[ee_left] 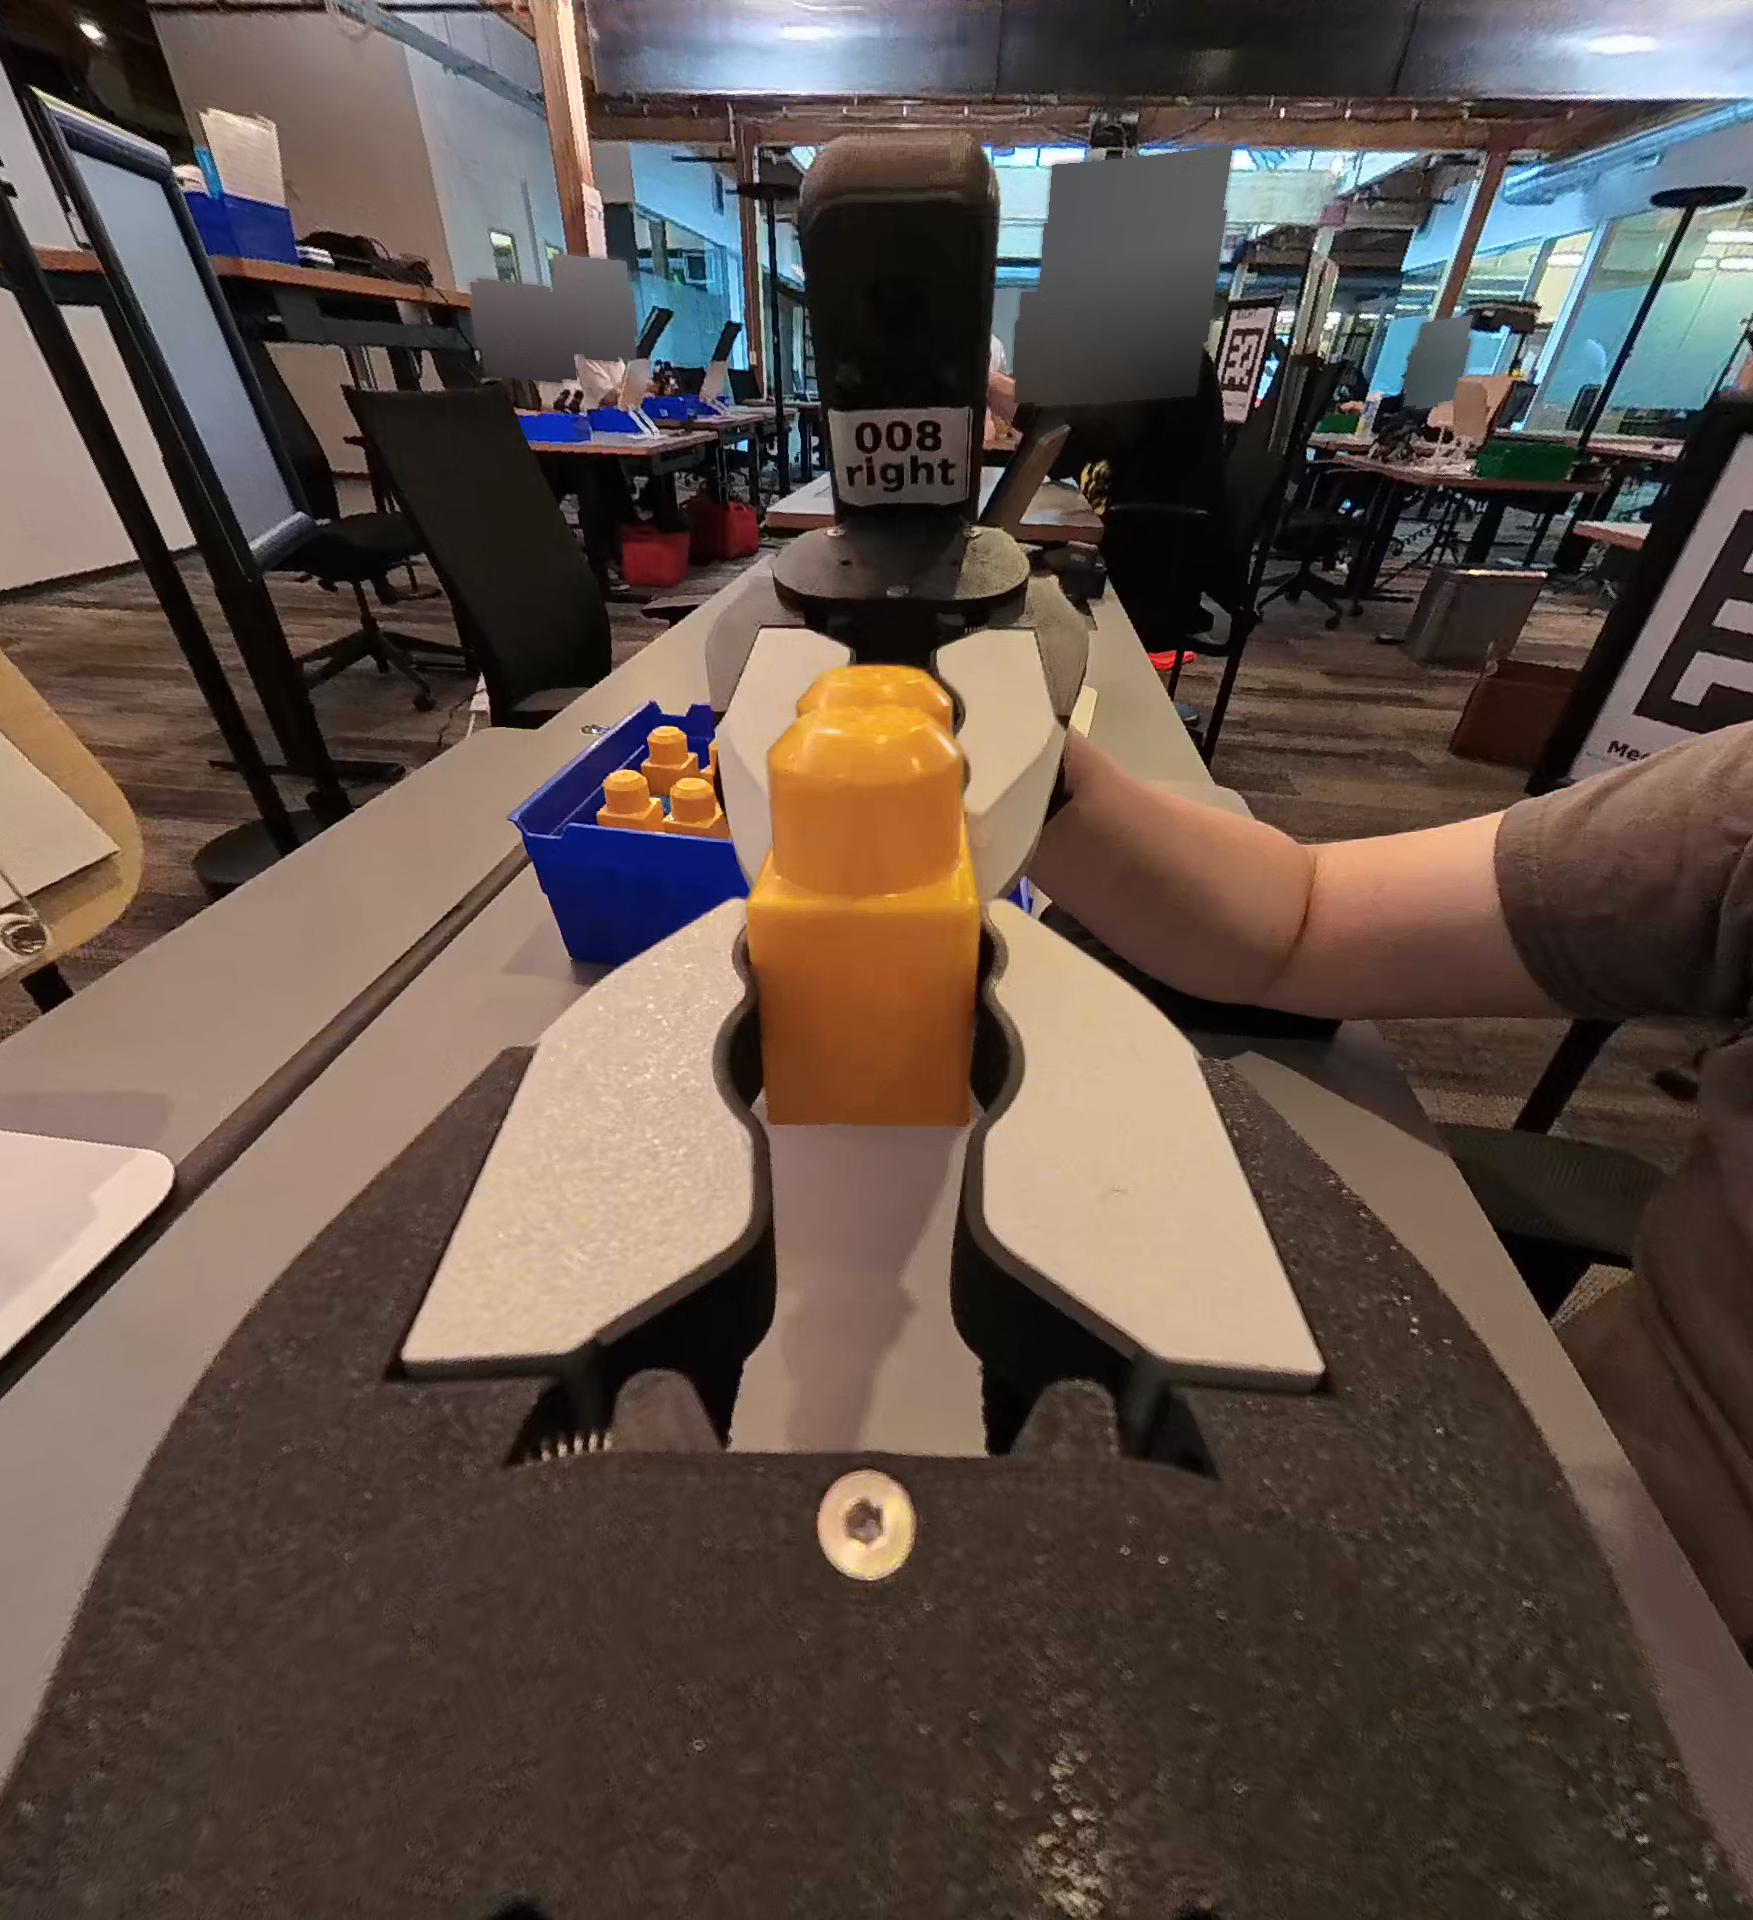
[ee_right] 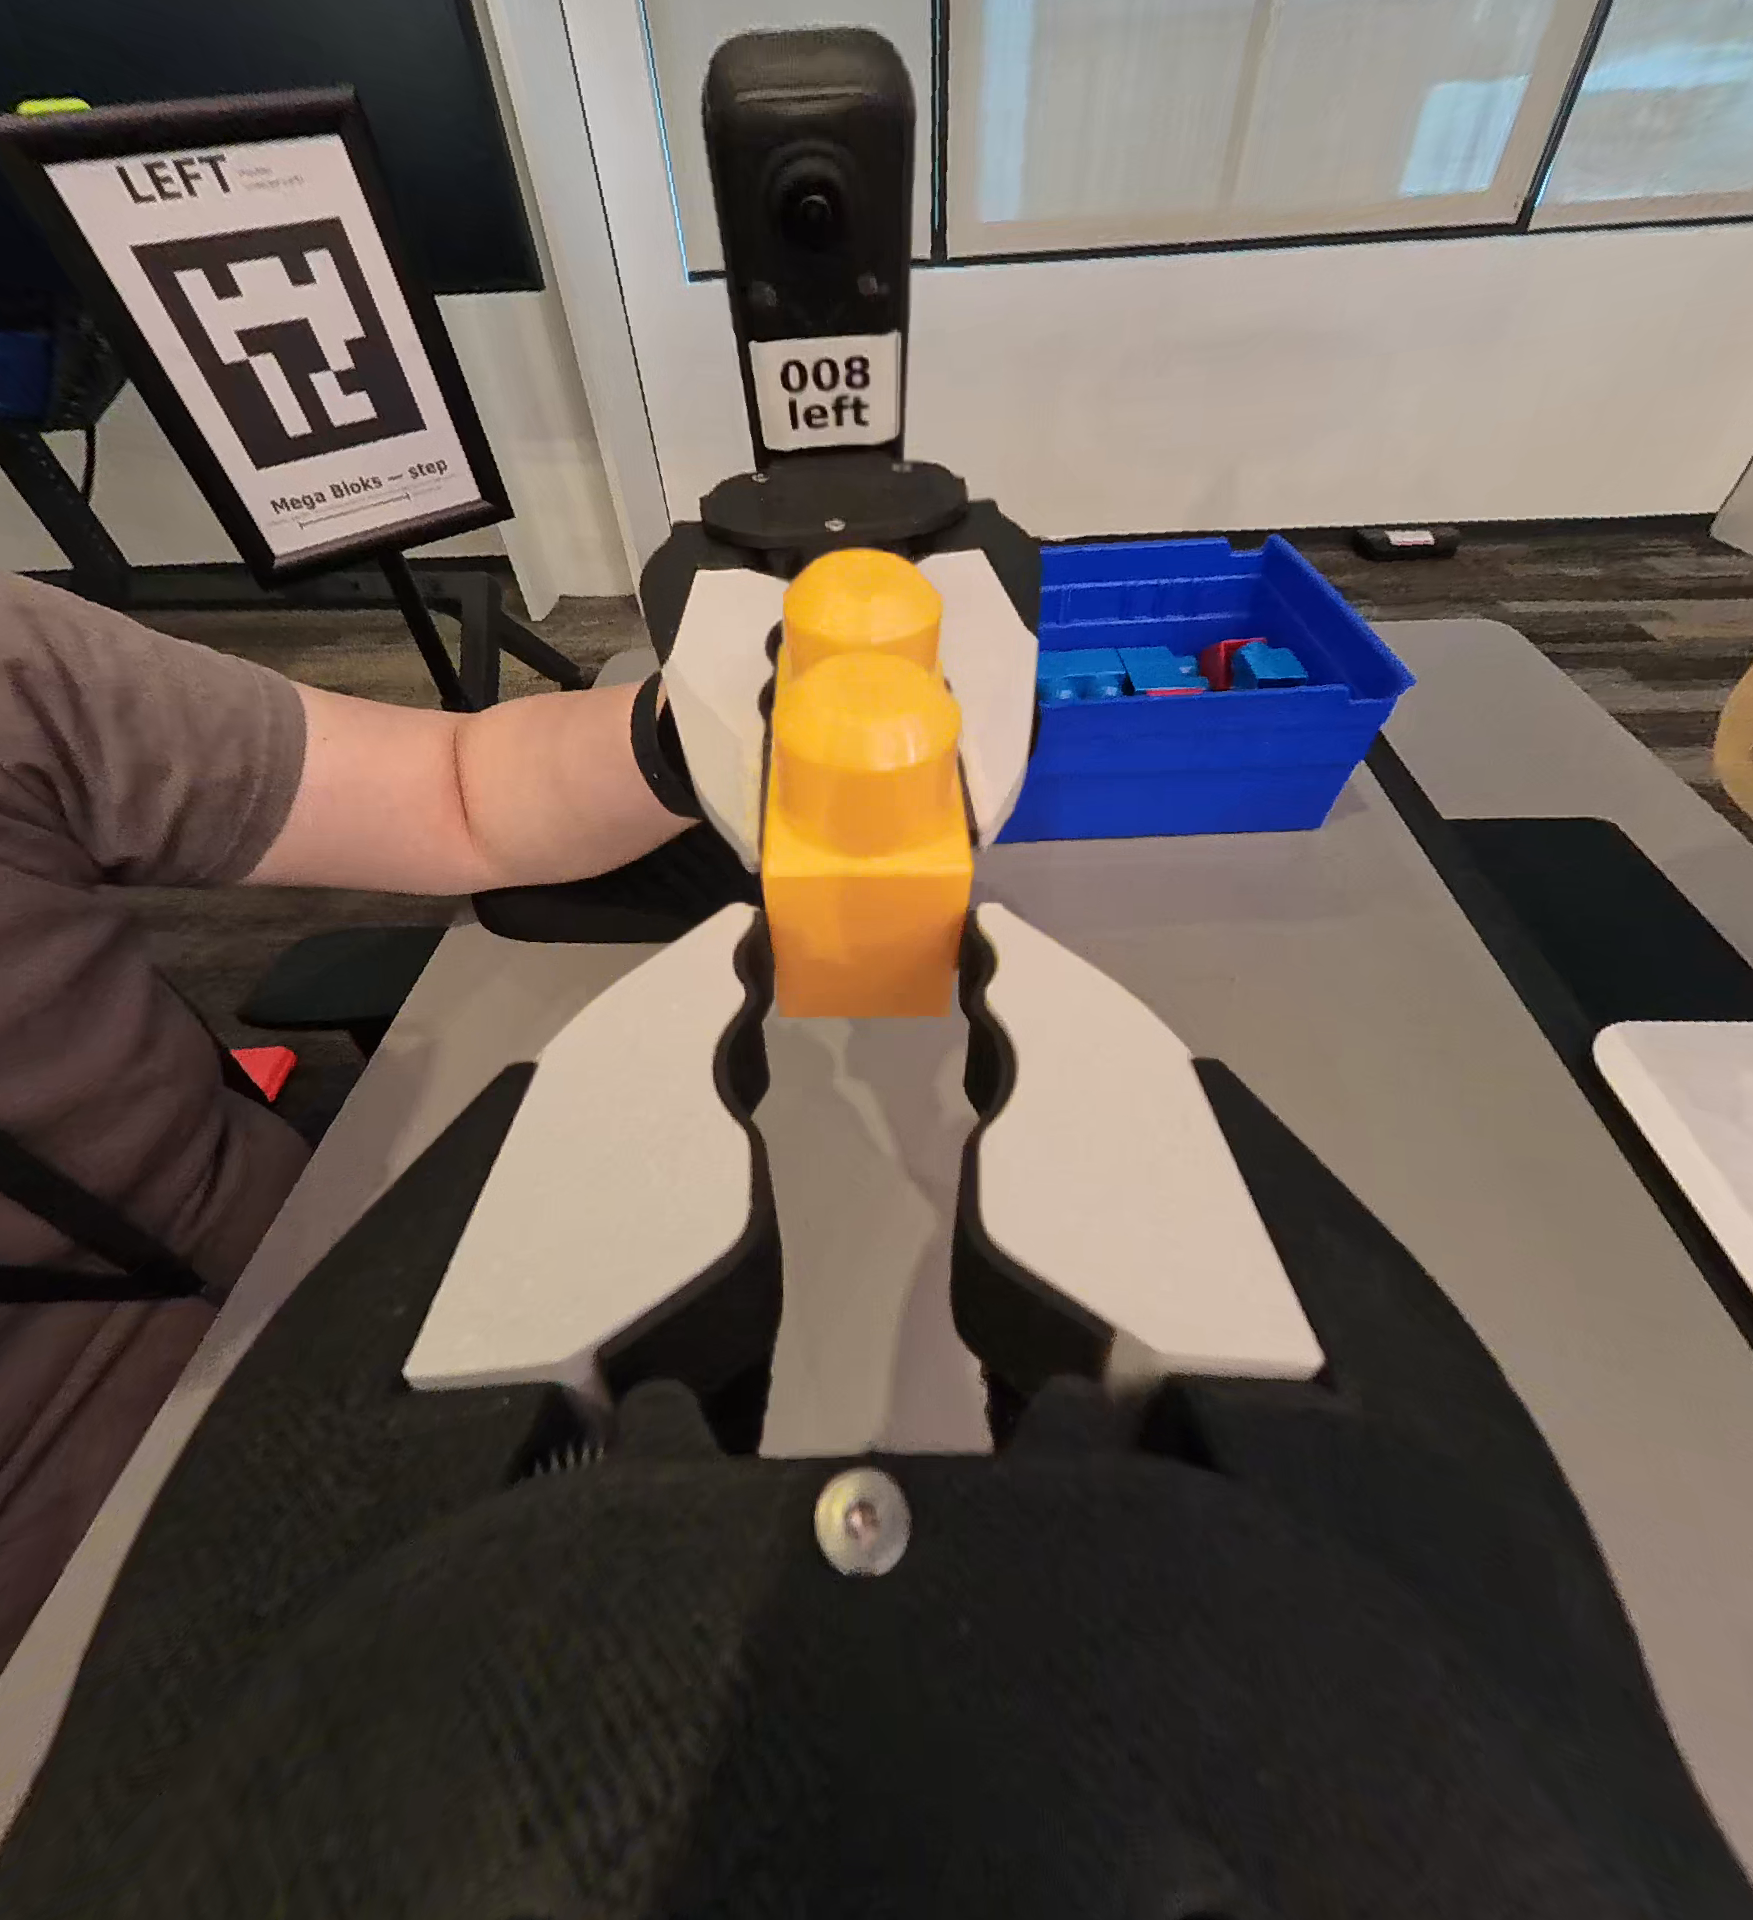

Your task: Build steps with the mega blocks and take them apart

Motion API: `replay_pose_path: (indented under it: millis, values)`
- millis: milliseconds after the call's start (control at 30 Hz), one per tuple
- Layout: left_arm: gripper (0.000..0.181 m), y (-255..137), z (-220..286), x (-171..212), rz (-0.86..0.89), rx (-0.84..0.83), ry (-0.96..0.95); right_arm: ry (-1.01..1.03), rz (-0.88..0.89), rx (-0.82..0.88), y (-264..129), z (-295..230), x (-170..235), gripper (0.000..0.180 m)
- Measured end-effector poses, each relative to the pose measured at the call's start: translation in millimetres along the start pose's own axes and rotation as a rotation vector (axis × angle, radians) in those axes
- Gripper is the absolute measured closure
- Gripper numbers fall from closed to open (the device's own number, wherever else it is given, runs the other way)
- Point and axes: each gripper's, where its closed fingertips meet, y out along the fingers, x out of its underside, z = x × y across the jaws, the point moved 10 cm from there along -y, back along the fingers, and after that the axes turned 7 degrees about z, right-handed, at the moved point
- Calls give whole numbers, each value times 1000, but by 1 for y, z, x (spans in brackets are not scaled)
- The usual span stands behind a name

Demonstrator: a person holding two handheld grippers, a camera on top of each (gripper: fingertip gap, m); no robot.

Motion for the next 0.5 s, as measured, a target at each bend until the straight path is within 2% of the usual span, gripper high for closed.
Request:
replay_pose_path:
  millis: [367,433,500]
  values:
    - [145,2,0,1,-63,-58,31,-30,-67,35,-4,2,2,144]
    - [144,-5,-3,-5,-71,-92,54,-43,-150,98,-15,4,1,133]
    - [144,-17,-6,-15,-38,-123,56,-31,-366,260,-31,17,12,130]
